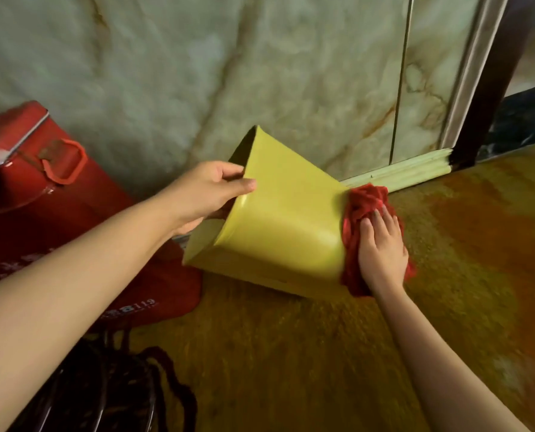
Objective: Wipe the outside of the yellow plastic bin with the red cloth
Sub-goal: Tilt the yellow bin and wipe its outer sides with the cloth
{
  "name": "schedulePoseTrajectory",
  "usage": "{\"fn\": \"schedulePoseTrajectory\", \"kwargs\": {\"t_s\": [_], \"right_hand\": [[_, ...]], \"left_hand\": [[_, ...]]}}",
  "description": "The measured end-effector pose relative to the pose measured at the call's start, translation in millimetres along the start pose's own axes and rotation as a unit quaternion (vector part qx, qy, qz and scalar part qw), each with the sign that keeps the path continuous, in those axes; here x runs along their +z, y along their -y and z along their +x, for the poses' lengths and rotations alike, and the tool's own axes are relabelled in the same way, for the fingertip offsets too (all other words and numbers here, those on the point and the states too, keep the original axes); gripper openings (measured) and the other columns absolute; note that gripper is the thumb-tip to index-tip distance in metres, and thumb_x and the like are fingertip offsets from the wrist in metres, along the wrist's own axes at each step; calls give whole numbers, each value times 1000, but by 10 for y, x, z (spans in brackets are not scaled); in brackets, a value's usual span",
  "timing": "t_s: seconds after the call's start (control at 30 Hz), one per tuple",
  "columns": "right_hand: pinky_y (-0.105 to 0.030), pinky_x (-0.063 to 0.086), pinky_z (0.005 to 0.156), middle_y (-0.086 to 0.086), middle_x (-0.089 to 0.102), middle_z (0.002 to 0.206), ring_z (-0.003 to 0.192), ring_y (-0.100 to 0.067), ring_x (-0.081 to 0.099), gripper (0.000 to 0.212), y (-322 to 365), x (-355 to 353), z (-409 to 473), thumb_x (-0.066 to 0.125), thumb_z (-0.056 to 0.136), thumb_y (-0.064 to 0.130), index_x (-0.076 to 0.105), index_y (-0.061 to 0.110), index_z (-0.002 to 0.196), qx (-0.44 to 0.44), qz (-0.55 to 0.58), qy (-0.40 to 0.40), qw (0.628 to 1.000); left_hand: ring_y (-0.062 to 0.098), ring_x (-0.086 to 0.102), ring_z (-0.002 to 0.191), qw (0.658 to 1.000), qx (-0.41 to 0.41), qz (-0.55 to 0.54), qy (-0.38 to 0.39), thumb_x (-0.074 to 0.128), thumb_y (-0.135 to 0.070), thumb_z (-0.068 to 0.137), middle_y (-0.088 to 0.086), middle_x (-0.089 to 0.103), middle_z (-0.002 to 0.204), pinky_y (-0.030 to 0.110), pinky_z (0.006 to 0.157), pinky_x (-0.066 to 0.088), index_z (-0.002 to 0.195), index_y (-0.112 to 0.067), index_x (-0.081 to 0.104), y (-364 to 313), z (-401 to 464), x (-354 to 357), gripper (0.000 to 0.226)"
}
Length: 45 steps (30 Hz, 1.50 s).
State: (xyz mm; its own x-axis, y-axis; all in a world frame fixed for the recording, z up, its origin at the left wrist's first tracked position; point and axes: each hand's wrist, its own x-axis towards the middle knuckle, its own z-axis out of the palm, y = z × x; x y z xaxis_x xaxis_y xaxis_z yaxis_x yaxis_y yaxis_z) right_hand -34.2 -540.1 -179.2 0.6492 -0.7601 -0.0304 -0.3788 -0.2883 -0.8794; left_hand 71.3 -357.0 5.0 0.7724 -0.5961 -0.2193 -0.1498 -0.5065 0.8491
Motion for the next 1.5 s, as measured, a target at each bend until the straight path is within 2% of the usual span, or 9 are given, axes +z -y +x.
{"fn": "schedulePoseTrajectory", "kwargs": {"t_s": [0.1, 0.2, 0.5, 0.63, 0.77, 1.0, 1.17, 1.33, 1.5], "right_hand": [[-53, 13, 116, 7, 23, 156, 144, -14, 13, 49, -41, -32, 104, 26, 93, 46, 32, 30, 140, 18, 35, -4, 999], [-53, 15, 116, 7, 25, 155, 144, -14, 15, 50, -47, -52, 147, 25, 92, 47, 32, 31, 139, 14, 37, -4, 999], [-48, 31, 108, -5, 49, 138, 129, -20, 41, 54, 607, 256, -473, 24, 88, 41, 44, 20, 134, -67, 213, -19, 975], [-51, 15, 115, 0, 30, 152, 142, -18, 20, 56, 835, 434, -702, 23, 88, 42, 31, 24, 141, -131, 190, -72, 970], [-50, 8, 117, 0, 15, 157, 145, -17, 7, 50, 655, 532, -408, 26, 95, 32, 20, 24, 144, -122, 164, -5, 979], [-57, -4, 115, 9, 1, 158, 145, -13, -9, 54, 808, 937, -509, 24, 90, 42, 18, 35, 143, -94, 196, 46, 975], [-54, -8, 109, 27, -3, 152, 142, -4, -13, 48, 853, 1152, -445, 22, 90, 52, 6, 59, 135, -194, 125, 29, 973], [-64, 7, 112, 13, 5, 157, 145, -14, -3, 44, -38, 1080, -479, 28, 97, 34, 25, 37, 141, 97, 159, 12, 982], [-52, 0, 115, 23, -1, 153, 144, -6, -9, 44, 526, 1171, -750, 20, 90, 49, 45, 34, 124, -128, 163, 10, 978]], "left_hand": [[8, 60, 108, 985, 0, 82, 149, 72, -30, 68, -6, 66, 117, 27, 91, 50, 122, -21, 51, 74, -146, 16, 58], [6, 63, 88, 928, 79, 362, 37, 68, -22, 75, 1, 72, 94, 30, 79, 51, 90, -16, 64, 369, -386, -51, 17], [5, 24, 45, 928, 171, 322, 74, 56, -10, 82, -4, 35, 40, 24, 46, 21, 49, -12, 38, -91, -149, 263, 37], [8, 46, 63, 973, 89, 194, 86, 50, -6, 87, 11, 66, 69, 29, 61, 44, 86, 8, 62, -166, -4, 342, 18], [0, 53, 63, 937, 13, 298, 180, 48, -16, 89, -5, 70, 76, 9, 60, 42, 135, -30, 32, 6, -75, -101, 51], [1, 34, 45, 931, 36, 335, 138, 60, -15, 77, 5, 39, 57, 12, 45, 33, 113, -76, 6, 557, -151, -498, 89], [28, 43, 79, 948, -18, 265, 176, 60, -24, 71, 44, 53, 109, 56, 76, 40, 122, -70, 12, 627, -119, -668, 84], [19, 41, 58, 940, 10, 298, 163, 60, -18, 78, 30, 59, 74, 29, 58, 38, 118, -74, 8, 611, -70, -674, 86], [4, 30, 40, 933, 28, 317, 168, 60, -13, 81, -9, 41, 45, 15, 37, 27, 110, -79, 7, 530, -37, -568, 89]]}}
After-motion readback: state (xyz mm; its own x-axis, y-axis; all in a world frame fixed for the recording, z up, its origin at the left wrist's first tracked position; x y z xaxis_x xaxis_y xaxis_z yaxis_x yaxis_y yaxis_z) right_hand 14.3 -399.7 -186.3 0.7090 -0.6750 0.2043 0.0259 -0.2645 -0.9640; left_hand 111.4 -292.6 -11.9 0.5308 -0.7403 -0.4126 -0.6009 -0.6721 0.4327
